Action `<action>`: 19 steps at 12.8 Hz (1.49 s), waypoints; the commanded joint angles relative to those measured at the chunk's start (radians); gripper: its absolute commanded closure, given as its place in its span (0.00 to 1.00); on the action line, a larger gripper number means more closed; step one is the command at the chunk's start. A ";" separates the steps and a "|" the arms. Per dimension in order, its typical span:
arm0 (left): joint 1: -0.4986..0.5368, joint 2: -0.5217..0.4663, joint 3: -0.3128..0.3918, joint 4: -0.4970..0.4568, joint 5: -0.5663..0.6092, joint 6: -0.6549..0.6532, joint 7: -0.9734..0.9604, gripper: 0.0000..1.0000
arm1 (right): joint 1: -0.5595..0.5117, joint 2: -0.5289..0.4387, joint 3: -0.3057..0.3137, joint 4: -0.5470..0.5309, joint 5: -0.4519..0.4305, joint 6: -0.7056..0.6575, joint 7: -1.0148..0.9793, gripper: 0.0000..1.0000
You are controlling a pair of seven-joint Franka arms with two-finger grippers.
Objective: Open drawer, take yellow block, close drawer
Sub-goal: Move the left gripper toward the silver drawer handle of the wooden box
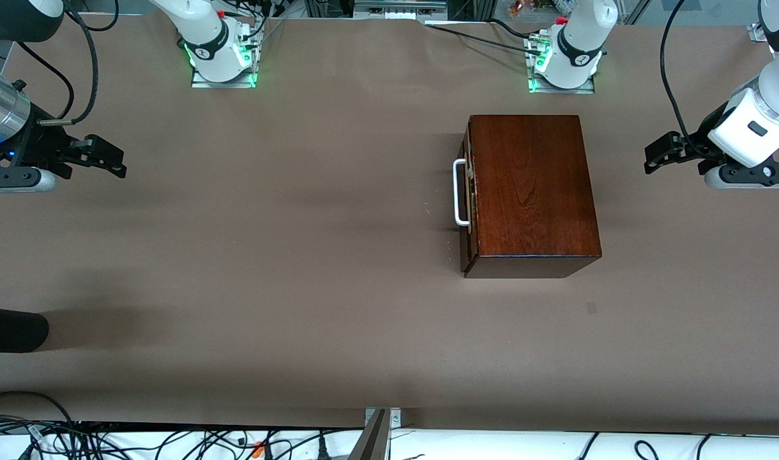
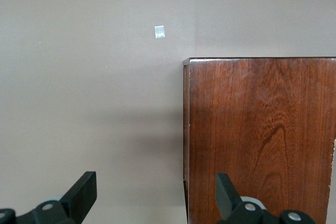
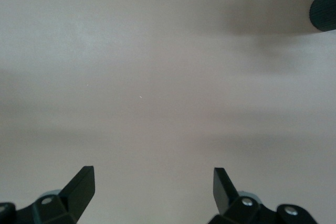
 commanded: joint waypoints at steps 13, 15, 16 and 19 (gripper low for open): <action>-0.001 0.018 0.001 0.036 -0.025 -0.041 0.002 0.00 | -0.005 0.005 -0.006 0.013 0.022 0.017 0.010 0.00; -0.002 0.018 -0.007 0.036 -0.026 -0.048 0.002 0.00 | -0.006 0.005 -0.006 0.013 0.022 0.023 0.010 0.00; -0.002 0.016 -0.022 0.038 -0.026 -0.059 0.002 0.00 | -0.006 0.005 -0.006 0.013 0.022 0.025 0.007 0.00; -0.005 0.027 -0.097 0.068 -0.026 -0.129 -0.007 0.00 | -0.003 0.005 -0.006 0.013 0.022 0.042 0.007 0.00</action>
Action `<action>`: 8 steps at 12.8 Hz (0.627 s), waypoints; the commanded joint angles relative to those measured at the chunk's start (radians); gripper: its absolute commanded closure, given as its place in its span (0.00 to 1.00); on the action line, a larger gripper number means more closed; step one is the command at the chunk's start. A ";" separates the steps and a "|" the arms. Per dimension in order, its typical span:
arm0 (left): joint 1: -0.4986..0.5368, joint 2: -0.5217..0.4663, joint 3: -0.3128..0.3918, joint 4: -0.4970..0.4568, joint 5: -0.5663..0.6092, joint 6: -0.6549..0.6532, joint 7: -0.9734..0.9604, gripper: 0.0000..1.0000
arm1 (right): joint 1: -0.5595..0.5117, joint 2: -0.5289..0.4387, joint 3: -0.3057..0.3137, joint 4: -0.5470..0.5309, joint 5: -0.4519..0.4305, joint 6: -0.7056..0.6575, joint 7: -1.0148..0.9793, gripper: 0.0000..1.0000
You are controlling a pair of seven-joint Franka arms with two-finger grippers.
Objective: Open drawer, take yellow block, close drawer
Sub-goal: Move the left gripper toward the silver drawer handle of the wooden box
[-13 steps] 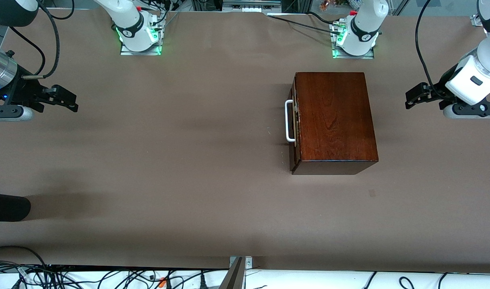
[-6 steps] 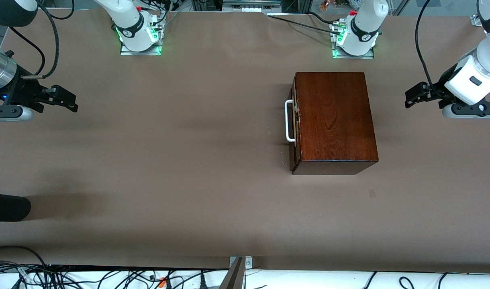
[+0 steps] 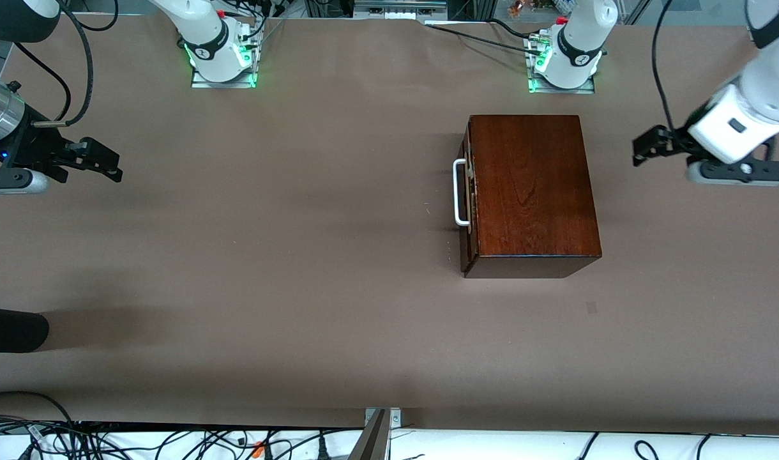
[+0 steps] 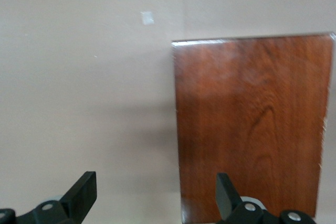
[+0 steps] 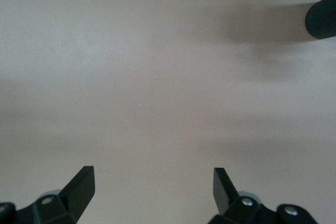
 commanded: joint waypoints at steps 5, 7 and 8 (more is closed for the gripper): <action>-0.022 0.143 -0.255 0.090 -0.056 -0.044 -0.105 0.00 | -0.008 0.015 -0.008 0.007 0.016 -0.006 0.003 0.00; -0.057 0.225 -0.327 0.148 -0.056 -0.006 -0.275 0.00 | -0.006 0.017 -0.007 0.006 0.016 -0.011 -0.003 0.00; -0.111 0.279 -0.334 0.176 -0.046 0.029 -0.382 0.00 | -0.005 0.017 -0.005 0.006 0.016 -0.009 -0.006 0.00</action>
